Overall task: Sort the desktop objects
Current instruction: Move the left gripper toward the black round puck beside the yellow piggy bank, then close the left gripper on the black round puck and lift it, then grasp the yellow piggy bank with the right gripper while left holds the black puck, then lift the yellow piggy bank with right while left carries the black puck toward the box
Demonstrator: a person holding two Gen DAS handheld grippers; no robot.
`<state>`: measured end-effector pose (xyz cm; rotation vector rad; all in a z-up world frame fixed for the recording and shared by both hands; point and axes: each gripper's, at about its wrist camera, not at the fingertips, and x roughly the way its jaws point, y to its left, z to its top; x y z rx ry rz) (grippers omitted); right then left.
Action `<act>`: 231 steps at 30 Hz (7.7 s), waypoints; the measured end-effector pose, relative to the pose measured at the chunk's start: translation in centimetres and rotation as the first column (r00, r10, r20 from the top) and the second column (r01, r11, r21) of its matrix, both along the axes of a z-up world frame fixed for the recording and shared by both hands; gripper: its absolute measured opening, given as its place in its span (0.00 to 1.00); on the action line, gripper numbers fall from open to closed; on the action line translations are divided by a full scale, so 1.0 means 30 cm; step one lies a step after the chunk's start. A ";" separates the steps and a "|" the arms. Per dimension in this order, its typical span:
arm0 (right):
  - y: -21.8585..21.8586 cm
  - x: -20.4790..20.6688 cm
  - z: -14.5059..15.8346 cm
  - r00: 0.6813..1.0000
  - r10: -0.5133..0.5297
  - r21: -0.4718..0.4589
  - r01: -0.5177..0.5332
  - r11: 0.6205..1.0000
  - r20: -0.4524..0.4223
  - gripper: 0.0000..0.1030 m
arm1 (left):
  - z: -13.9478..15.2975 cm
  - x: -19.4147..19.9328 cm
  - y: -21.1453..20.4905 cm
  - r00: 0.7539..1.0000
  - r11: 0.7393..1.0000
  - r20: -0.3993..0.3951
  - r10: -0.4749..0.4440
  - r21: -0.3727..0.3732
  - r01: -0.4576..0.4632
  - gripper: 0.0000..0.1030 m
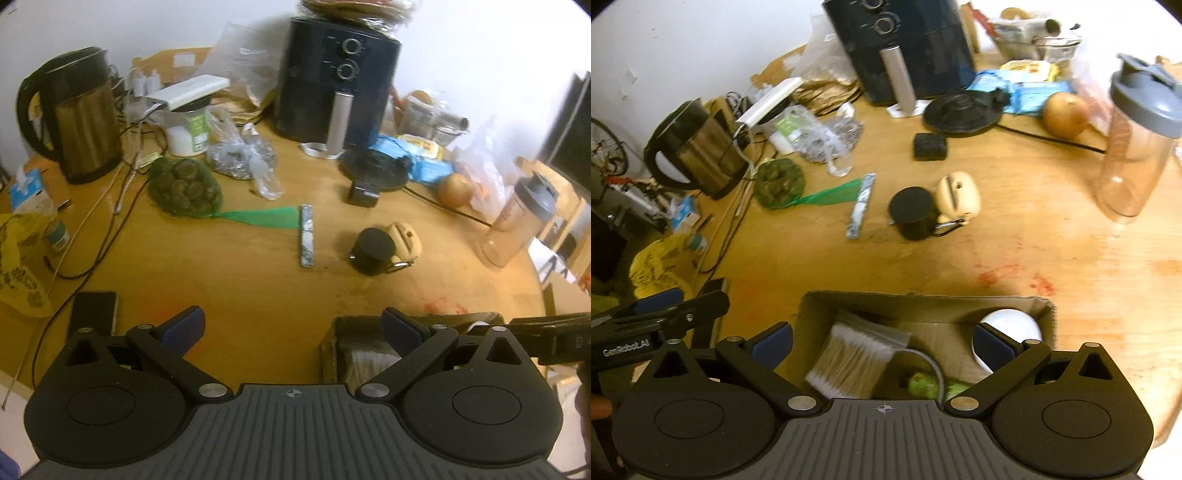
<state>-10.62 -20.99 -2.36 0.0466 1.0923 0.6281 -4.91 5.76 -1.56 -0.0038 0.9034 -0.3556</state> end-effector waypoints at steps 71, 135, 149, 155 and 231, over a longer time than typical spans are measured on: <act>-0.233 0.225 -0.049 0.995 -0.073 -0.116 0.081 0.990 0.072 1.00 | -0.132 0.363 -0.382 0.885 0.883 -0.057 -0.462 0.066 0.465 0.80; -0.337 0.239 -0.065 0.993 -0.105 -0.115 0.111 0.987 0.054 1.00 | -0.230 0.437 -0.463 0.858 0.842 -0.086 -0.507 0.161 0.514 0.54; -0.259 0.239 -0.040 0.997 -0.007 -0.129 0.017 0.991 0.076 1.00 | -0.088 0.334 -0.345 0.915 0.911 0.002 -0.402 0.097 0.400 0.54; -0.207 0.239 -0.032 0.995 0.051 -0.167 -0.036 0.985 0.089 1.00 | -0.036 0.280 -0.288 0.935 0.935 0.043 -0.353 0.059 0.351 0.54; 0.367 0.575 -0.371 0.953 0.294 -0.371 -0.246 0.895 0.078 0.56 | -0.013 0.014 -0.033 0.997 0.994 -0.046 0.069 -0.087 -0.073 0.54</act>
